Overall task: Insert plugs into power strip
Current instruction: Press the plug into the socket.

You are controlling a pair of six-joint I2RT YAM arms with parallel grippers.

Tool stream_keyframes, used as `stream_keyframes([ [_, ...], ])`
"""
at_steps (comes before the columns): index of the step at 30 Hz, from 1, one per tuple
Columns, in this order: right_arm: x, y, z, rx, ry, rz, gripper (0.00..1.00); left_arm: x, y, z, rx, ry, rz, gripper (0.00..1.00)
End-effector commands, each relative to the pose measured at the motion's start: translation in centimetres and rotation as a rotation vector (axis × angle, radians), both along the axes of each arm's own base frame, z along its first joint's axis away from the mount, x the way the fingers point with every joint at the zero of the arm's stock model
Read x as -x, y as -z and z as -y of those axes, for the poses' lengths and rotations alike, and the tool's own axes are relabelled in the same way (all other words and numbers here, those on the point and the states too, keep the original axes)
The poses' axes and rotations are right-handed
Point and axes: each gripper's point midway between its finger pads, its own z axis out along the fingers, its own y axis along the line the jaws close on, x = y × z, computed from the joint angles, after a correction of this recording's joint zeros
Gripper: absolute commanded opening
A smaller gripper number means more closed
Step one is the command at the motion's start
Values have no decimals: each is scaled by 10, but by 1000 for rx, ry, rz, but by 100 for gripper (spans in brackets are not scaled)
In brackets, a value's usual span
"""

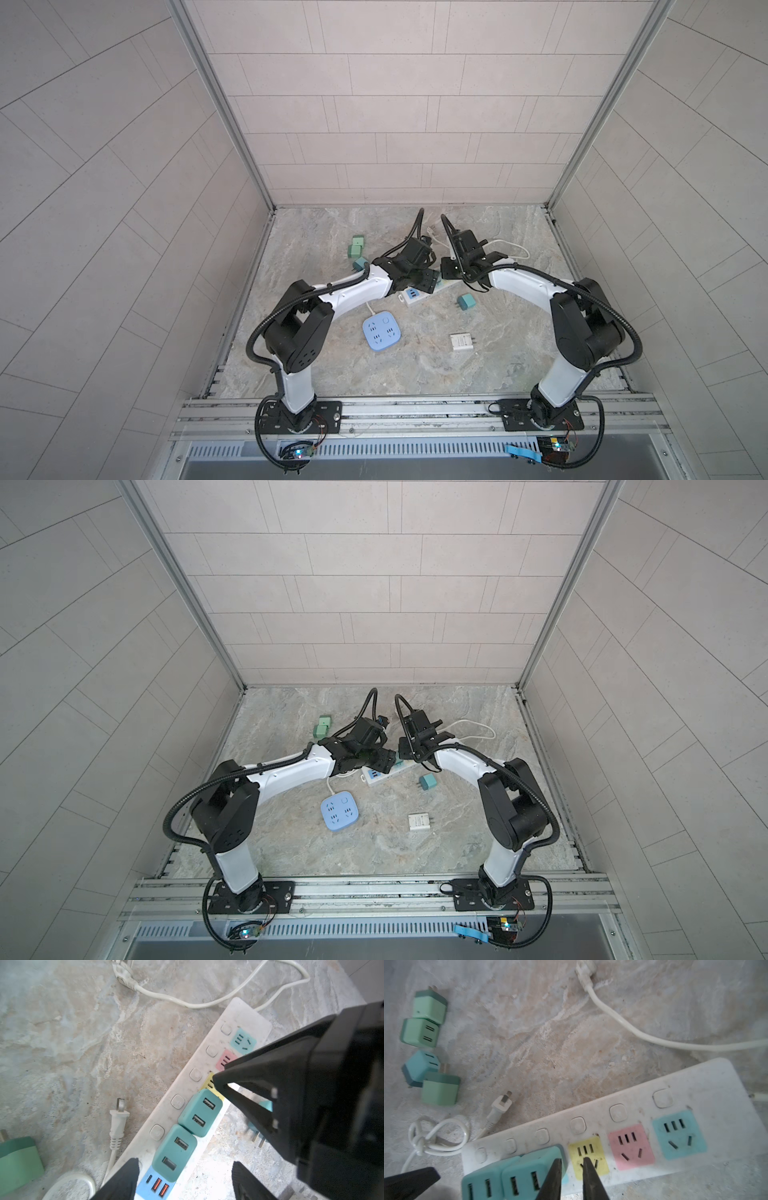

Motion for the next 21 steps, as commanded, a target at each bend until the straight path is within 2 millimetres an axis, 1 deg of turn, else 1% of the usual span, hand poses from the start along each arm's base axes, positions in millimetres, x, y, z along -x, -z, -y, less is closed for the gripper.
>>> stream_keyframes([
  [1,-2,-28,-2,-10,6,63,24,-16,-10,-8,9,-74,58,76],
  [6,-7,-13,-12,-5,-8,24,24,-25,1,-8,-26,-86,34,75],
  [9,-7,-2,-17,-4,-14,6,24,-27,7,-5,-34,-76,25,75],
  [12,-7,6,-20,0,-17,-6,24,-29,12,-7,-47,-80,21,75],
  [17,-5,24,-23,5,-21,-35,24,-33,19,-10,-40,-92,0,74],
  [21,1,35,-19,10,-14,-45,24,-33,25,-8,-43,-88,-18,75],
])
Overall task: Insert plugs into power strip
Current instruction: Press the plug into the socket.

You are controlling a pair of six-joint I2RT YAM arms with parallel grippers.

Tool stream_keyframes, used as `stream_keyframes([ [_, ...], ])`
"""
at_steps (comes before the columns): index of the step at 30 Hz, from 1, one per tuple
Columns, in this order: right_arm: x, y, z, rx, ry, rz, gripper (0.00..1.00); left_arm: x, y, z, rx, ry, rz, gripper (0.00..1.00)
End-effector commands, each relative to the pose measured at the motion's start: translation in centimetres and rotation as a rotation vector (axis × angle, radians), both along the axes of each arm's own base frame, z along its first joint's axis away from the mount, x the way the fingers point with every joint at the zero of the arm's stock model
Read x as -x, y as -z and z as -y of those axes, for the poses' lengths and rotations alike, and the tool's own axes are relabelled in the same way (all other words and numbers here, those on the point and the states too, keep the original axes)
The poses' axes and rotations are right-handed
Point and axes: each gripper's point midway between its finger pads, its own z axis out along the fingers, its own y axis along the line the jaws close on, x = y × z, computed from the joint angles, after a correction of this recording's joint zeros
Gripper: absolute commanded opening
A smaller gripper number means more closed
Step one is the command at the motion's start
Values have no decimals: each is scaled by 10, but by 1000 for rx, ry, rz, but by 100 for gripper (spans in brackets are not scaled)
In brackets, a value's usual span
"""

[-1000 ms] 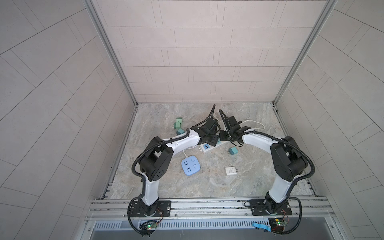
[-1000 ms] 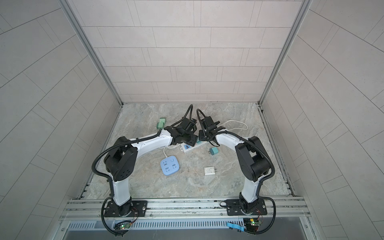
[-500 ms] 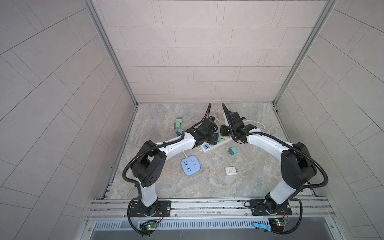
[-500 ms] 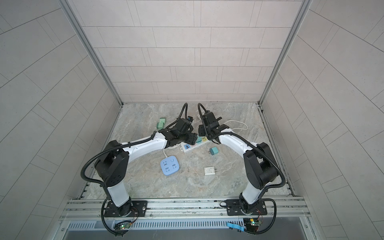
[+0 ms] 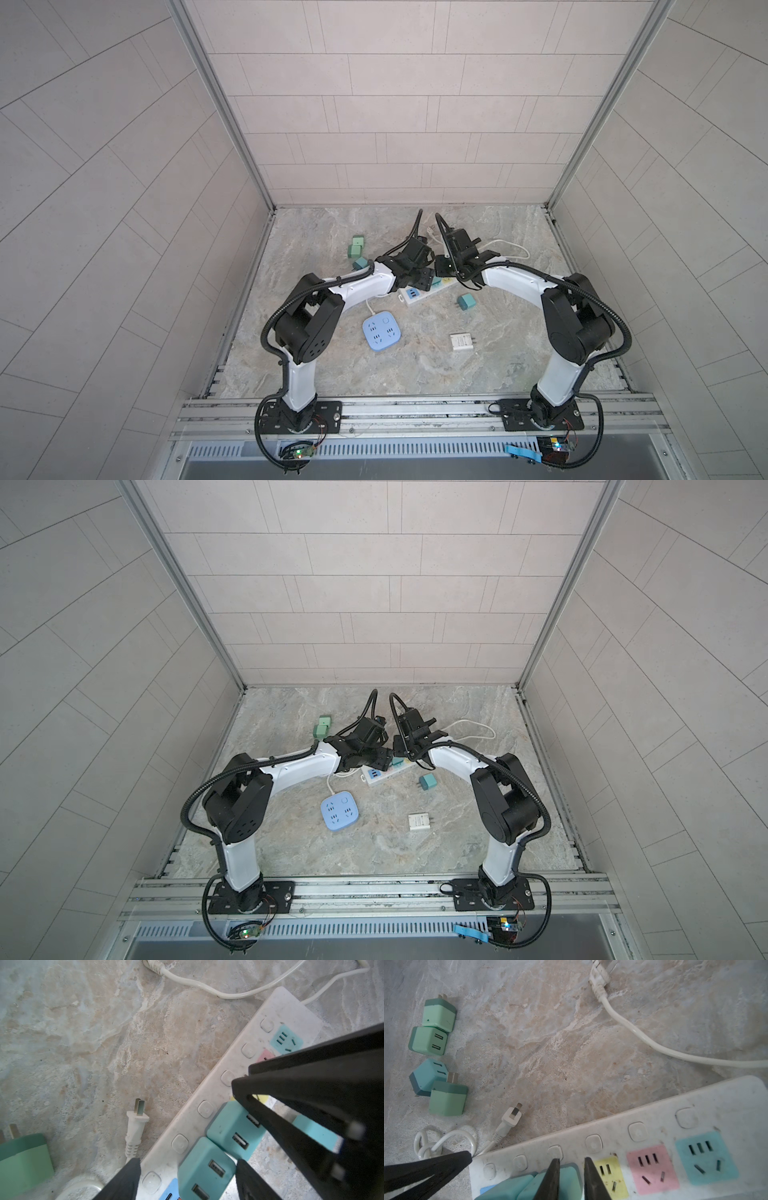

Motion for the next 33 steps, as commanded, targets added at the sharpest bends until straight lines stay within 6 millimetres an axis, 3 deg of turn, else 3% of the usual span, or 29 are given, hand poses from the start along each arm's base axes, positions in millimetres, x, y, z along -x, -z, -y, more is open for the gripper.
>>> stream_keyframes([
  [1,15,21,-1,17,-3,-47,24,-13,-7,5,19,-17,19,74],
  [7,21,25,4,21,3,-41,24,-8,-15,12,60,8,-3,74],
  [16,9,-33,4,34,-7,35,24,-18,-61,24,203,-17,83,74],
  [19,10,-39,3,24,-13,44,25,-23,-57,7,143,-85,119,71],
  [23,13,-29,-2,-2,-23,29,25,-26,-43,-10,83,-142,134,69],
  [33,27,-5,-3,-24,-16,9,25,-13,-15,-16,54,-153,51,67],
])
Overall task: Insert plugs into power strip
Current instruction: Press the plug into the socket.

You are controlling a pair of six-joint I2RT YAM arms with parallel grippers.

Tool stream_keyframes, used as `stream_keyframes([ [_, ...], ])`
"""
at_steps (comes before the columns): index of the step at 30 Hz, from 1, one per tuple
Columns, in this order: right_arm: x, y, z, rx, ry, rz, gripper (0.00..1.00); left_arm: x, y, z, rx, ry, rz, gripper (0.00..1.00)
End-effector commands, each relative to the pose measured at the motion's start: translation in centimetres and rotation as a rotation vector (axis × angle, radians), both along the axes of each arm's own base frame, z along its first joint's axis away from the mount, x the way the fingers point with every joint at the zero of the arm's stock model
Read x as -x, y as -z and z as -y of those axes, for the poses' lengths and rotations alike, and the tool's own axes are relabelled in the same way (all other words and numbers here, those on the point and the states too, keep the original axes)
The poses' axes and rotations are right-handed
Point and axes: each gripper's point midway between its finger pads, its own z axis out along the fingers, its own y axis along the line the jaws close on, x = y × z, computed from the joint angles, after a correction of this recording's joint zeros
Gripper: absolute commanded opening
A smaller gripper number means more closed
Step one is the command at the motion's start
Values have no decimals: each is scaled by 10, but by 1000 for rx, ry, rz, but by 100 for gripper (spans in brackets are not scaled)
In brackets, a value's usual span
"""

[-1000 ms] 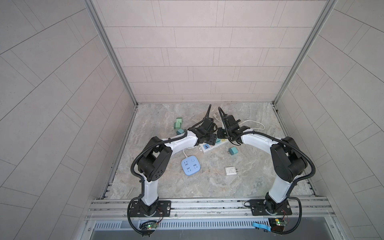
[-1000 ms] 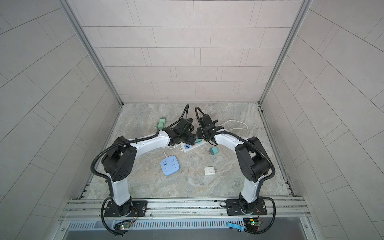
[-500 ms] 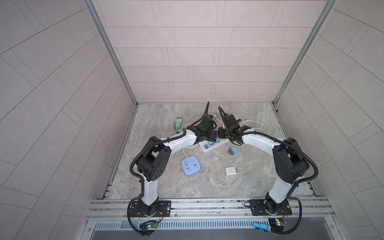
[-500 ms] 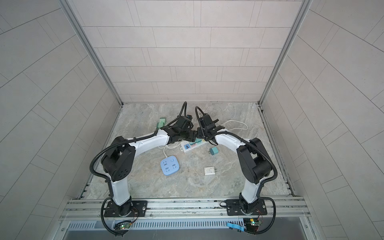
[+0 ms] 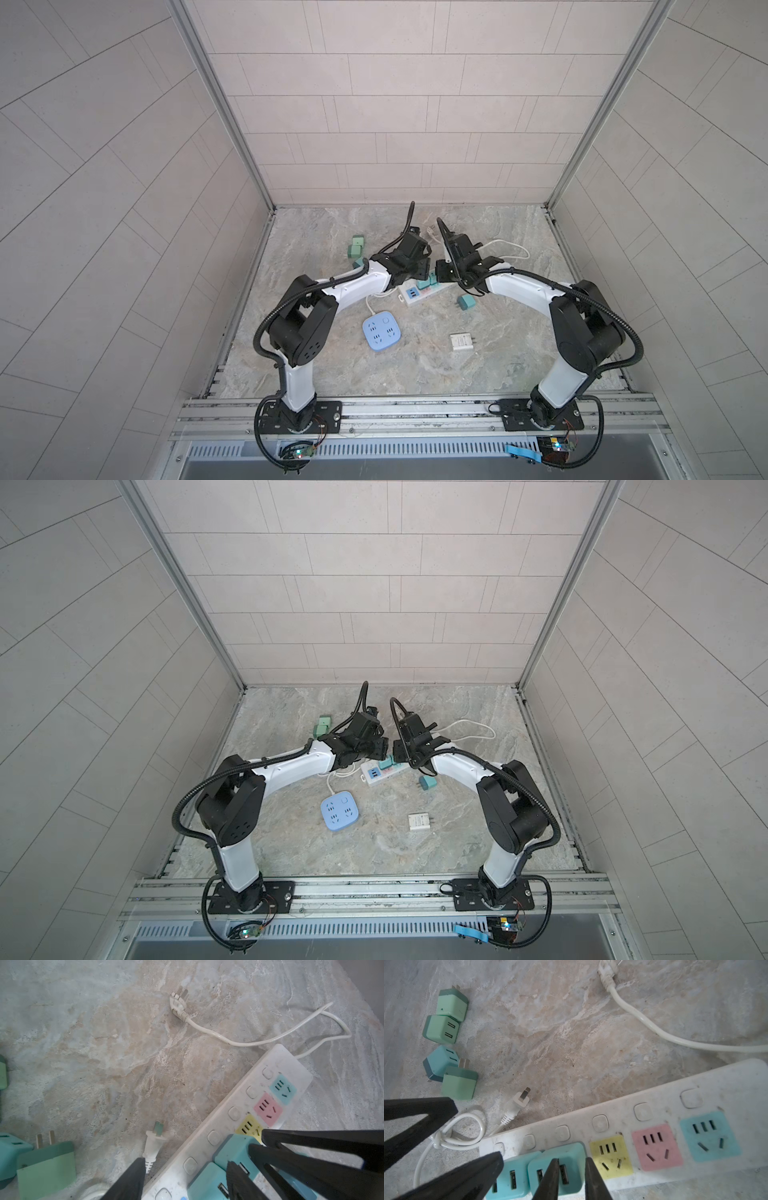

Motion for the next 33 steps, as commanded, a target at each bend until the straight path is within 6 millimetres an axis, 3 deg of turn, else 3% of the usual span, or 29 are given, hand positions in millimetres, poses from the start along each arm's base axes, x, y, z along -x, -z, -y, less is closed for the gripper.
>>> stream_keyframes([
  [1,7,2,1,-6,8,-5,25,7,13,-8,-14,-27,-46,67],
  [8,11,17,5,20,17,-29,25,21,42,-7,24,-41,-117,66],
  [16,18,25,15,52,35,-38,25,25,37,-4,-3,-44,-71,65],
  [19,18,13,16,48,36,-17,25,28,32,-1,-5,-31,-54,65],
  [24,21,-35,30,70,71,58,29,30,24,4,-3,-13,-34,65],
  [29,42,-80,74,122,227,142,36,31,2,1,-2,1,8,67],
  [33,75,-80,112,118,367,177,47,34,-29,-8,21,1,85,68],
])
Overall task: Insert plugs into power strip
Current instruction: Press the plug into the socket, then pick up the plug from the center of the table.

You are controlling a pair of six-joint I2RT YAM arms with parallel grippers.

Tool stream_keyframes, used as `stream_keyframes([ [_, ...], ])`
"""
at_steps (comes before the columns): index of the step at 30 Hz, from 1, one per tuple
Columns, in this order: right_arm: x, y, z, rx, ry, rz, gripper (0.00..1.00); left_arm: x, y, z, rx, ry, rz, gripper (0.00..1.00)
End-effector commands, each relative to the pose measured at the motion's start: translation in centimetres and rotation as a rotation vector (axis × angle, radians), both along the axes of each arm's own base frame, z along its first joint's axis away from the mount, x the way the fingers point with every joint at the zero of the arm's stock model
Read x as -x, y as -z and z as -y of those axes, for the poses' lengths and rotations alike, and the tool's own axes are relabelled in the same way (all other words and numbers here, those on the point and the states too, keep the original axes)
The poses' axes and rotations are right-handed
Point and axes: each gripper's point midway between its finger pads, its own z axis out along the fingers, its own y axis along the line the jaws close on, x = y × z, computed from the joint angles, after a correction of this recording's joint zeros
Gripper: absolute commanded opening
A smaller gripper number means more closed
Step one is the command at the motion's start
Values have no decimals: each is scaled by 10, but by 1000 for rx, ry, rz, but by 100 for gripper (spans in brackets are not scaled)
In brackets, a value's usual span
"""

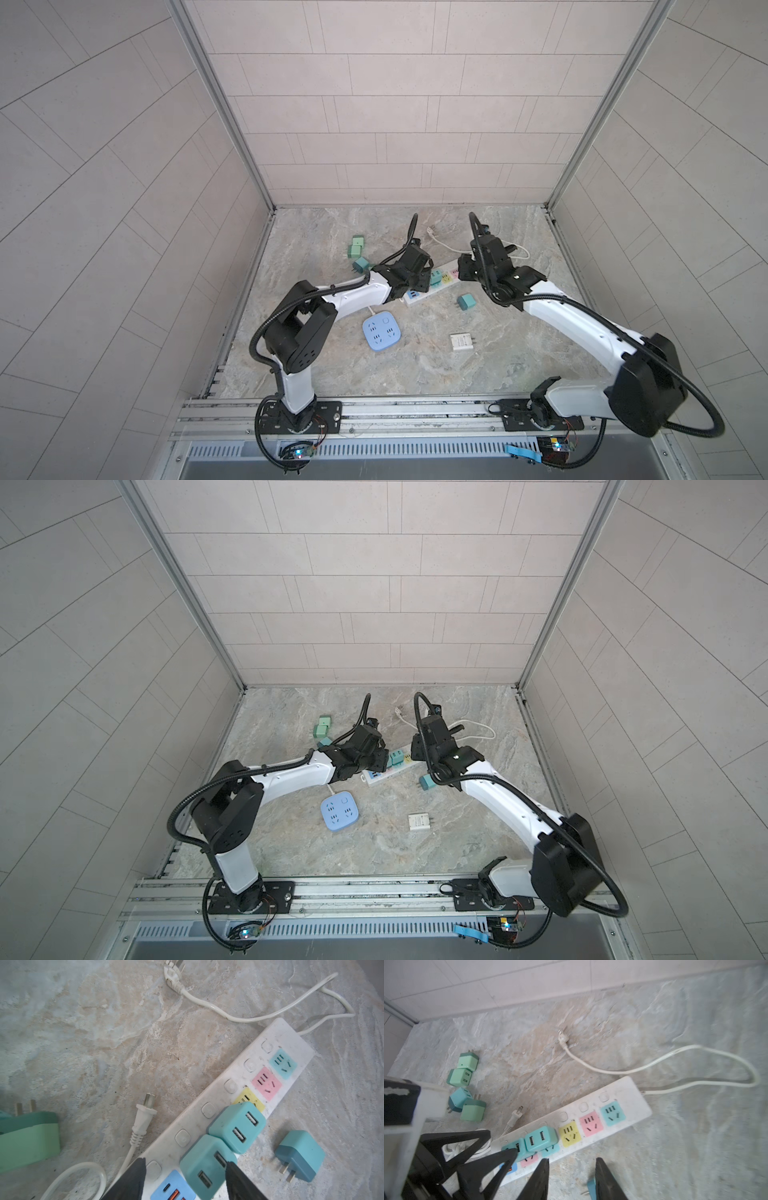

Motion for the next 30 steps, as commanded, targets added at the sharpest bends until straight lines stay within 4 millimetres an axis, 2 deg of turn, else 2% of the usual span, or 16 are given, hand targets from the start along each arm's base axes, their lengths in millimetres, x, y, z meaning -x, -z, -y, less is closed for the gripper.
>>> stream_keyframes([
  [1,36,30,45,51,180,-53,51,4,-44,-10,25,0,115,68],
  [5,62,47,66,-16,258,-34,54,22,-82,-7,50,79,255,69],
  [9,69,56,60,5,162,-30,52,48,-110,19,93,204,349,70],
  [12,74,73,59,62,106,-71,59,65,-125,36,143,283,390,71],
  [20,69,136,32,115,-32,-300,64,63,-127,33,184,255,380,75],
  [21,61,133,25,105,-48,-299,64,62,-127,32,199,251,371,75],
  [22,58,139,21,108,-59,-315,64,60,-126,30,212,247,361,75],
  [30,40,169,10,120,-95,-392,65,53,-124,20,217,219,347,75],
])
